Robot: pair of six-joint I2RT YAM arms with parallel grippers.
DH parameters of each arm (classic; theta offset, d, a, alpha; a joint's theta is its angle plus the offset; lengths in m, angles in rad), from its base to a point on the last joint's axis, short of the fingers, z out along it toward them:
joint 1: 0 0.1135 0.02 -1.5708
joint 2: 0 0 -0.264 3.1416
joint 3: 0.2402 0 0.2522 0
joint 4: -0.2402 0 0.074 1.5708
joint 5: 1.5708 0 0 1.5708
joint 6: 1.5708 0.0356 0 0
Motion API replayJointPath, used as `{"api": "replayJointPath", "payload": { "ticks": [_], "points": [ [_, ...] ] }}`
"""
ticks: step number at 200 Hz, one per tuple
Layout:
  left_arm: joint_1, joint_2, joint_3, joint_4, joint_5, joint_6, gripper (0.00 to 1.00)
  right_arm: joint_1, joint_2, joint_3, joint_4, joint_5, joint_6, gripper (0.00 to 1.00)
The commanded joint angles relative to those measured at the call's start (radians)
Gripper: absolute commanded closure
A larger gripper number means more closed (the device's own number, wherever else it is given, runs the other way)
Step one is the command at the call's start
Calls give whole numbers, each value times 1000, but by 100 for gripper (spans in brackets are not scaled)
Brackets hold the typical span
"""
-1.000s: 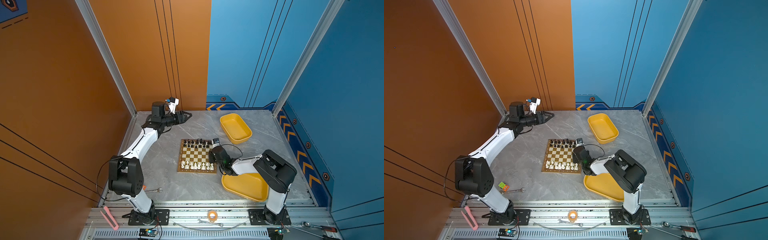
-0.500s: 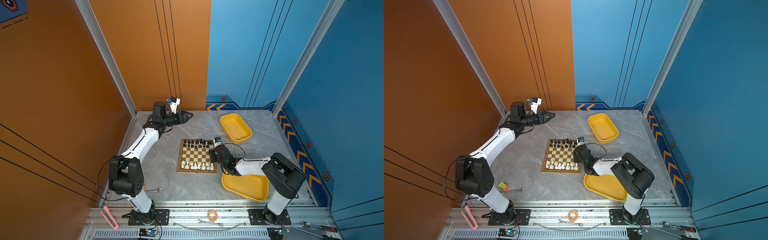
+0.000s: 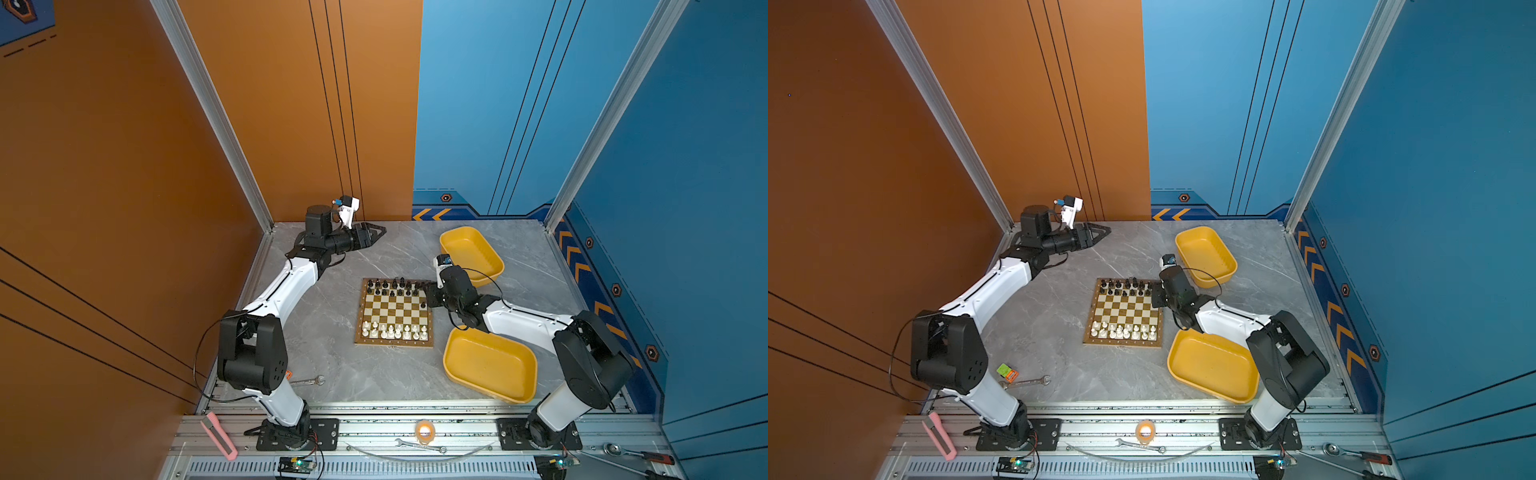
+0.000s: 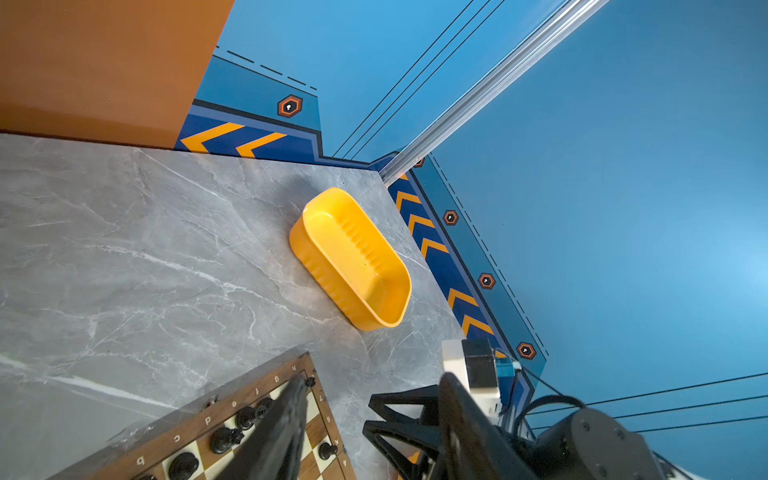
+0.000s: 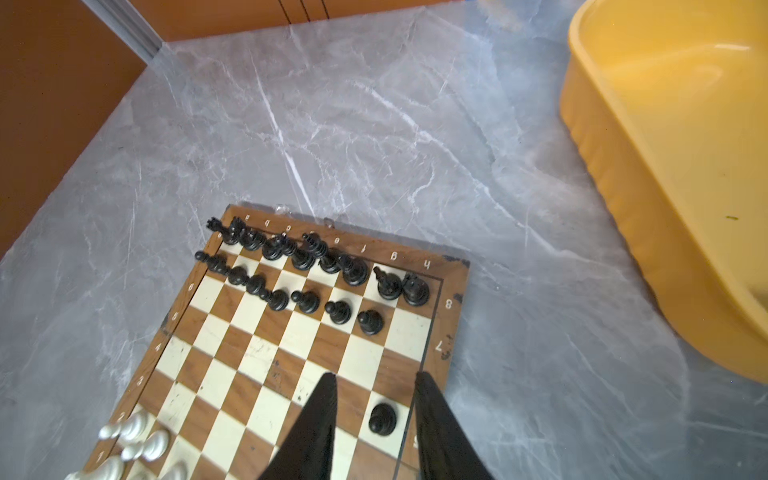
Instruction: Set up the chess pieces on the board
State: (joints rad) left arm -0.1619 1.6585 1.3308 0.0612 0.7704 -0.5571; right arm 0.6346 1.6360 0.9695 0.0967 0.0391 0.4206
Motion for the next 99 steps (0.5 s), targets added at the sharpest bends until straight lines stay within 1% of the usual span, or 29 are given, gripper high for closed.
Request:
{"api": "replayJointPath", "payload": {
  "ticks": [1,14,30,48,72,99],
  "points": [
    [13,-37,-36,38,15,-24,47,-3,22,140,-304,-102,10,66],
    [16,-46,-53,41,11,-29,47,-7,48,234,-467,-122,9,65],
    [24,-52,-66,40,11,-30,47,-12,79,322,-614,-134,9,65],
    [33,-55,-76,42,11,-34,47,-17,108,393,-725,-149,17,65],
    [38,-57,-98,58,13,-42,47,-15,143,415,-811,-163,21,64],
    [47,-58,-119,71,12,-45,47,-7,166,394,-834,-178,26,66]
  ]
}}
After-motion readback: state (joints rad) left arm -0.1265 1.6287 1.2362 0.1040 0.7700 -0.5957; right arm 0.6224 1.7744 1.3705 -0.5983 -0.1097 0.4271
